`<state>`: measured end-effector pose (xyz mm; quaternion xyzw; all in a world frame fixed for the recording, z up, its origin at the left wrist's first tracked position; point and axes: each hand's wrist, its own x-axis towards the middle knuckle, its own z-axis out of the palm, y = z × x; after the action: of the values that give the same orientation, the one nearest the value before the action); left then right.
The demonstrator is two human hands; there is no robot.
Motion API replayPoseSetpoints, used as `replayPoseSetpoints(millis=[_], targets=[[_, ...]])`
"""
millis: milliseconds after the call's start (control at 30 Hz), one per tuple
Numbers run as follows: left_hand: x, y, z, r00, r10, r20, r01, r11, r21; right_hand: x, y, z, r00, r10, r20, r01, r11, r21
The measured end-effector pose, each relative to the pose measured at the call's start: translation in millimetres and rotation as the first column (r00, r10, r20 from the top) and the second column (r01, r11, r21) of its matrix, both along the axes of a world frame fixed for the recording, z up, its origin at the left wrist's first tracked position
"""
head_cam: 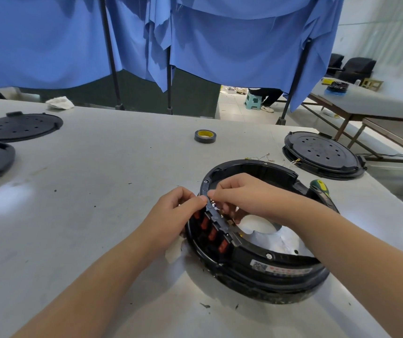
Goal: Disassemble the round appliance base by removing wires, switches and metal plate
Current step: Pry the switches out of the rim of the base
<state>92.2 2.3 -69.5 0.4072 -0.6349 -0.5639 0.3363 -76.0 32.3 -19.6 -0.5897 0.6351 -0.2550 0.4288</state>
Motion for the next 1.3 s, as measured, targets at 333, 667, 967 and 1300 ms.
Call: replayPoseSetpoints(millis=[333,667,967,1300], targets=[[16,4,2,0.973,0.067,0.221,0.046,0.883,-0.468,0,-3,-4,0.997,-0.026,-0.068,0.033,0.994,0.102],[21,4,2,0.965,0.012,0.262,0.138,0.824,-0.549,0,-5,-8,0.998,0.042,-0.055,-0.032,0.985,0.171],[25,1,3,0.962,0.049,0.270,0.127,0.793,-0.596,-3,-4,-7,0.991,0.112,0.073,-0.124,0.972,0.200],[23,6,4,0.951,0.119,0.284,0.120,0.706,-0.698,-2,-5,-4,0.987,0.155,0.035,-0.159,0.971,0.177]])
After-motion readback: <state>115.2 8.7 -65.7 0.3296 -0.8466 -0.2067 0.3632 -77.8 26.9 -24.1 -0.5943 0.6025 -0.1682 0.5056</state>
